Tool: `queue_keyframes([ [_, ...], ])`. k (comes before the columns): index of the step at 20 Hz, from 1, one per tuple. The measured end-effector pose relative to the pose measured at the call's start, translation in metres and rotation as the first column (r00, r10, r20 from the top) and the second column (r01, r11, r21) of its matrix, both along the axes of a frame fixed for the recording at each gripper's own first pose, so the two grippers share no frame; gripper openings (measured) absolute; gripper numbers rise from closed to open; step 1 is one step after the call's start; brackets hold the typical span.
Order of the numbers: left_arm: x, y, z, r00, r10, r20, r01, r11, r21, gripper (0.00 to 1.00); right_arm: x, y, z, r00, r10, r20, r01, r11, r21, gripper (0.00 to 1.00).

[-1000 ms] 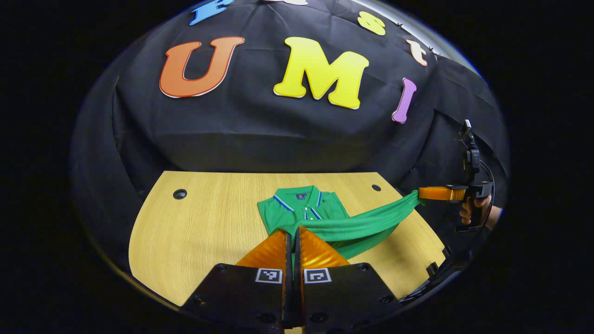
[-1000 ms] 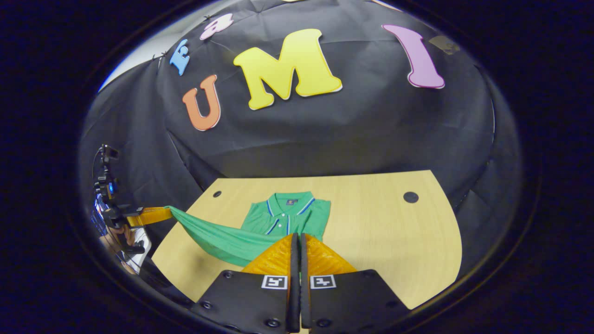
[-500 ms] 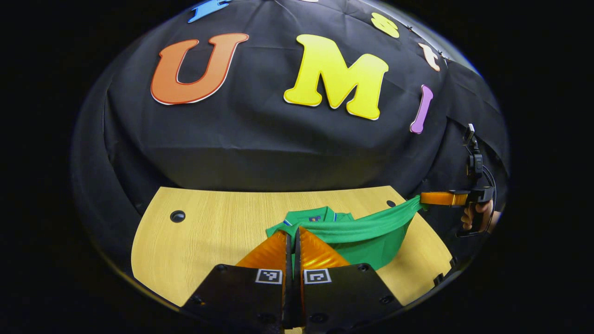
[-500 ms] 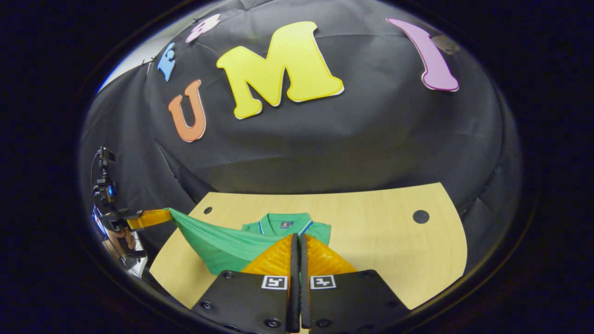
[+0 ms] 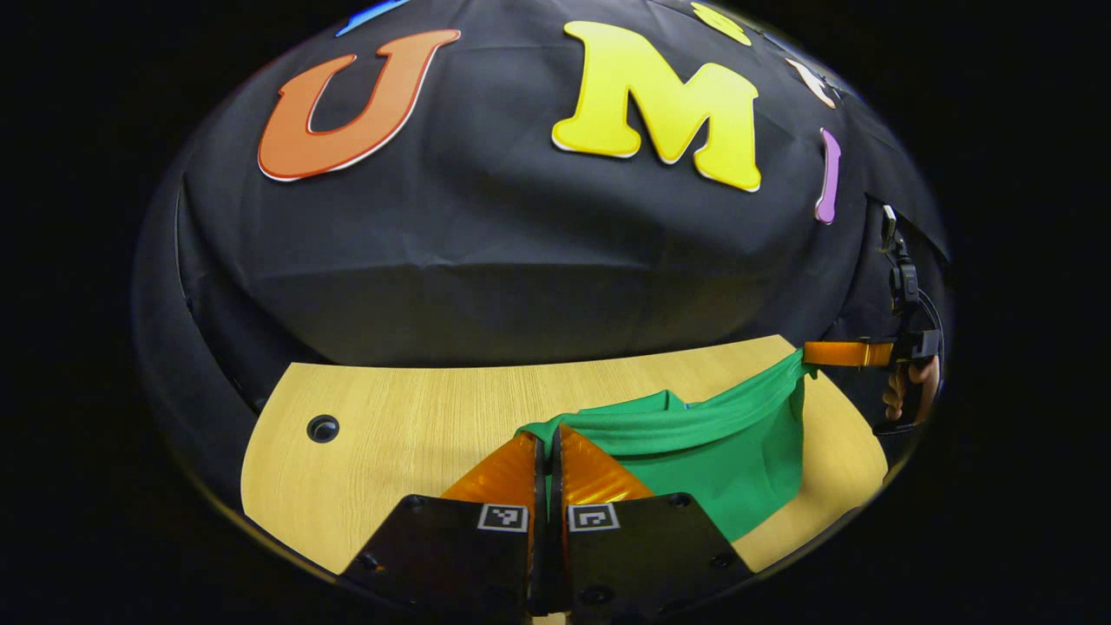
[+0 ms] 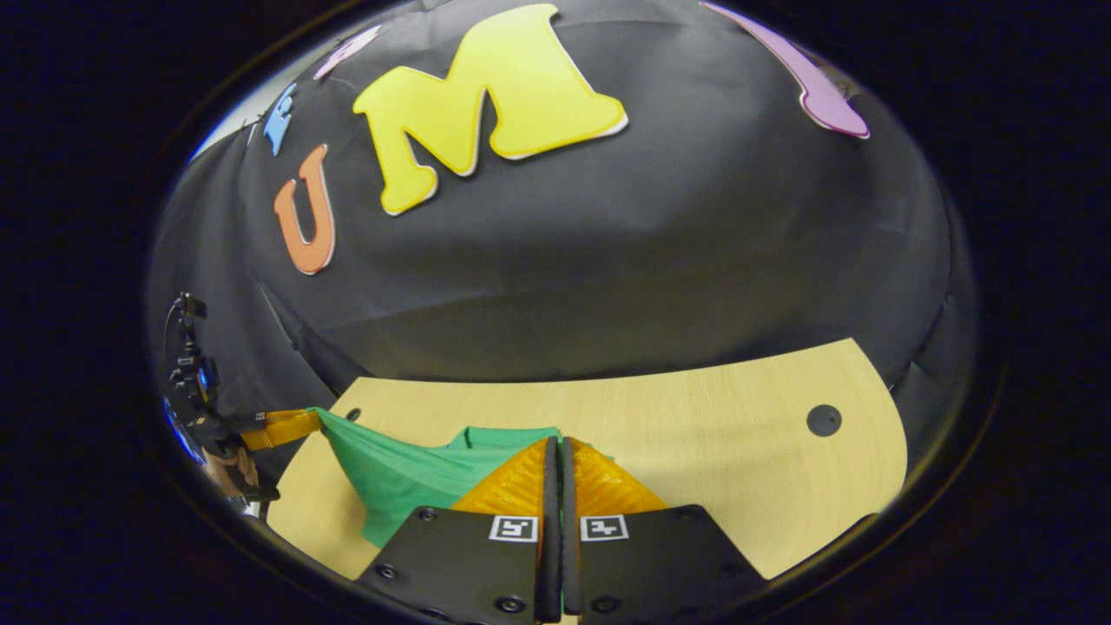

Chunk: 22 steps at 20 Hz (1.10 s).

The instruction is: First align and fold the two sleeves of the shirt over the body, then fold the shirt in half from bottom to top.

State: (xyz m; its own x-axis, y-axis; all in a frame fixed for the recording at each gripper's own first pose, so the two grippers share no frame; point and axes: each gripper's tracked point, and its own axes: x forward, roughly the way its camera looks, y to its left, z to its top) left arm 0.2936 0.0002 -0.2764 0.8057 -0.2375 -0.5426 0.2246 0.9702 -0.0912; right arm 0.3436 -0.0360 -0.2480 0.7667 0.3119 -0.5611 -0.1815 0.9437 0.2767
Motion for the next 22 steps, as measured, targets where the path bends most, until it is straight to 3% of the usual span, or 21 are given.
queue_keyframes([
  [7,0.026,0.001,-0.065,0.997,0.059,-0.049,-0.059,0.998,0.005,0.04,0.040,0.002,-0.058,1.000,0.015,0.009,-0.014,0.998,-0.069,0.03],
  [12,0.041,-0.008,-0.101,0.994,0.092,-0.061,-0.093,0.996,-0.012,0.08,0.056,0.000,-0.100,0.998,-0.055,-0.022,0.052,0.991,-0.120,0.03],
  [14,0.039,-0.010,-0.105,0.993,0.101,-0.066,-0.101,0.995,0.006,0.12,0.058,-0.002,-0.103,0.996,-0.086,-0.023,0.082,0.986,-0.143,0.08],
  [16,0.034,-0.013,-0.094,0.992,0.114,-0.055,-0.115,0.993,-0.017,0.17,0.057,-0.003,-0.086,0.994,-0.108,0.031,0.112,0.982,-0.155,0.46],
  [17,0.030,-0.012,-0.088,0.991,0.126,-0.049,-0.127,0.992,-0.020,0.44,0.054,-0.005,-0.074,0.992,-0.110,0.066,0.120,0.977,-0.175,0.65],
  [19,0.020,-0.007,-0.069,0.988,0.153,-0.033,-0.154,0.988,-0.022,1.00,0.040,-0.005,-0.047,0.988,-0.107,0.113,0.128,0.971,-0.201,0.76],
  [20,0.014,-0.006,-0.053,0.986,0.168,-0.009,-0.168,0.985,-0.028,1.00,0.034,-0.002,-0.031,0.985,-0.104,0.139,0.131,0.970,-0.204,0.94],
  [22,-0.003,-0.006,-0.010,0.981,0.187,0.050,-0.184,0.981,-0.053,1.00,0.016,-0.002,0.013,0.971,-0.095,0.220,0.142,0.967,-0.212,0.96],
])
